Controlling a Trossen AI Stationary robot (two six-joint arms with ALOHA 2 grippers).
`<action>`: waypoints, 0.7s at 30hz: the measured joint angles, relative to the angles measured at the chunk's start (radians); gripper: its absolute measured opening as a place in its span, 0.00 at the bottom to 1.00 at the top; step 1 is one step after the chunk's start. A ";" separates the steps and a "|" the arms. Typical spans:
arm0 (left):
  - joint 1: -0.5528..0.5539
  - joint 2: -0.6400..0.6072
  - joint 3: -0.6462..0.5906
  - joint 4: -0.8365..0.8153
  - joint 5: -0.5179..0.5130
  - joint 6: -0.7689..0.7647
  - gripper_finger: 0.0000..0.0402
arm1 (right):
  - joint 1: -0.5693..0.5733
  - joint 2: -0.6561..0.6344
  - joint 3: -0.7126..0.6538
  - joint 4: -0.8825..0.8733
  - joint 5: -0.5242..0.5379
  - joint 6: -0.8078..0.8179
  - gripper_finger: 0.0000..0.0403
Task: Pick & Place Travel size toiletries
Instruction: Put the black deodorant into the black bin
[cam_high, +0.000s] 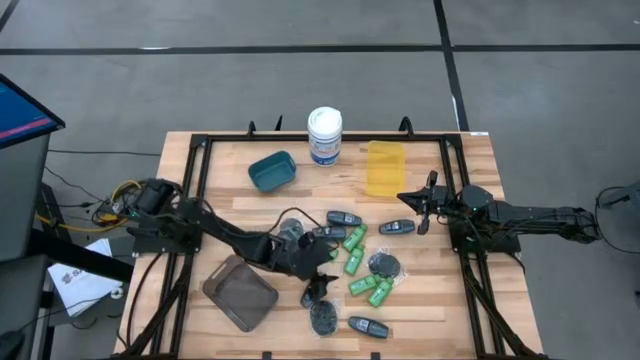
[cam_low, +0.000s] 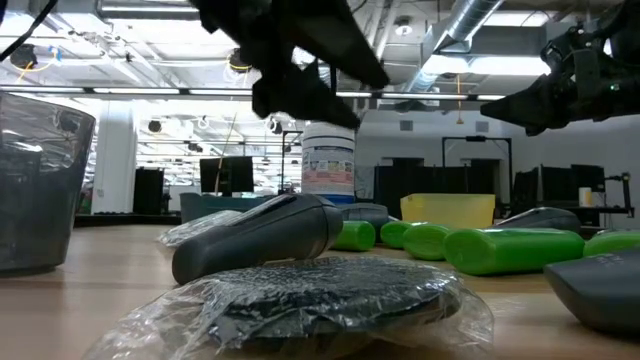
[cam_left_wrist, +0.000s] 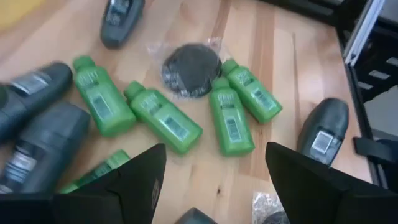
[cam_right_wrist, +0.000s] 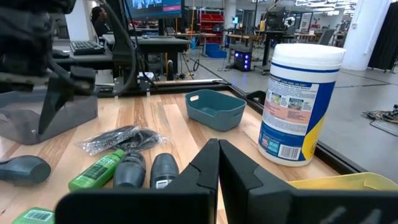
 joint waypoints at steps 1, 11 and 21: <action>-0.007 0.013 0.000 -0.001 -0.007 -0.010 0.68 | 0.000 0.000 0.000 -0.001 0.000 0.000 0.00; -0.056 0.112 0.000 -0.001 -0.050 -0.102 0.68 | 0.000 0.000 0.000 -0.004 0.000 0.111 0.00; -0.077 0.166 0.000 -0.039 -0.047 -0.166 0.68 | 0.000 0.000 0.000 -0.005 0.000 0.112 0.00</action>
